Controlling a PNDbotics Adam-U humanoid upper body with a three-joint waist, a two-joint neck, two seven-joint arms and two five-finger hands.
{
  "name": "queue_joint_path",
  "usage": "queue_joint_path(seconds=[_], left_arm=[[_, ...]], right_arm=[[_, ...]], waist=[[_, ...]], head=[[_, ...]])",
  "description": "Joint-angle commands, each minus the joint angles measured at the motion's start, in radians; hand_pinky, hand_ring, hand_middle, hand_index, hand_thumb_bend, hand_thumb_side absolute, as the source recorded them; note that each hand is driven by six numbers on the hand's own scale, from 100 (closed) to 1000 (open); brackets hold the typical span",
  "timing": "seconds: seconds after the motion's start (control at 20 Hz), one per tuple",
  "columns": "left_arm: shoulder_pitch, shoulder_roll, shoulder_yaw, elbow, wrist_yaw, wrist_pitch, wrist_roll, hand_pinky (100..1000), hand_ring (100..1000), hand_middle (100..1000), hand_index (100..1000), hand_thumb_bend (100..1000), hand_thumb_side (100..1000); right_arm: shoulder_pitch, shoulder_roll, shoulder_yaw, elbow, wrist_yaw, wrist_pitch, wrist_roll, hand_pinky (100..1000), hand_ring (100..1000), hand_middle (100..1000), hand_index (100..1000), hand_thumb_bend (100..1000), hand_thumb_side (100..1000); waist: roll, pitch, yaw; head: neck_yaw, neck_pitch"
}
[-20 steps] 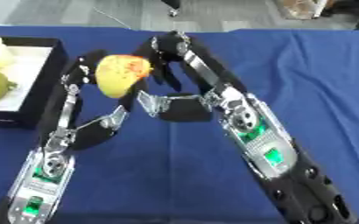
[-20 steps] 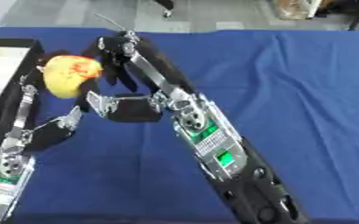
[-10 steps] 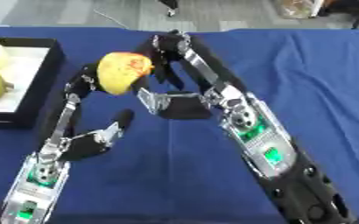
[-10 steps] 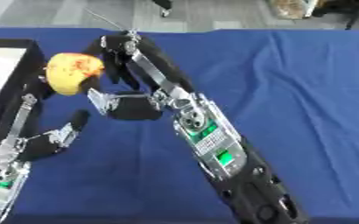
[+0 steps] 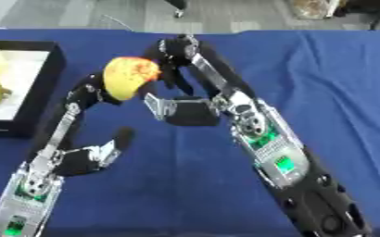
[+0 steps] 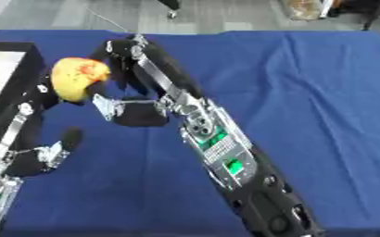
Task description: Pick up the objects with one hand, pass them to the other hand, and then place them into the box on the other side of the table.
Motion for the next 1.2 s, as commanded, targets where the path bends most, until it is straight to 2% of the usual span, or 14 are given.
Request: queue_joint_path(seconds=[0.05,0.4,0.6,1.2], left_arm=[[-0.010,0.011,0.010,-0.014,0.005,0.011,0.029,657,750,847,943,394,671],[-0.011,0.009,0.020,0.002,-0.019,0.053,0.108,654,749,846,944,377,698],[-0.013,0.007,0.015,0.000,-0.027,0.056,0.127,655,750,847,944,379,689],[-0.018,0.012,-0.005,-0.033,-0.002,0.016,0.056,661,753,848,947,401,657]], right_arm=[[-0.010,-0.004,-0.002,-0.008,0.006,-0.004,0.007,530,112,240,183,100,100],[-0.007,-0.005,-0.002,-0.010,0.005,-0.008,0.014,530,111,239,182,100,100],[-0.006,-0.005,0.000,-0.009,0.005,-0.009,0.017,530,110,238,181,100,100],[-0.007,-0.004,0.011,0.031,-0.010,-0.015,0.048,525,100,231,171,100,100]], waist=[[0.002,-0.009,-0.001],[0.002,-0.010,-0.001],[0.002,-0.010,-0.001],[0.004,-0.007,-0.002]], head=[[-0.001,0.005],[-0.001,0.005],[-0.001,0.005],[-0.007,0.005]])
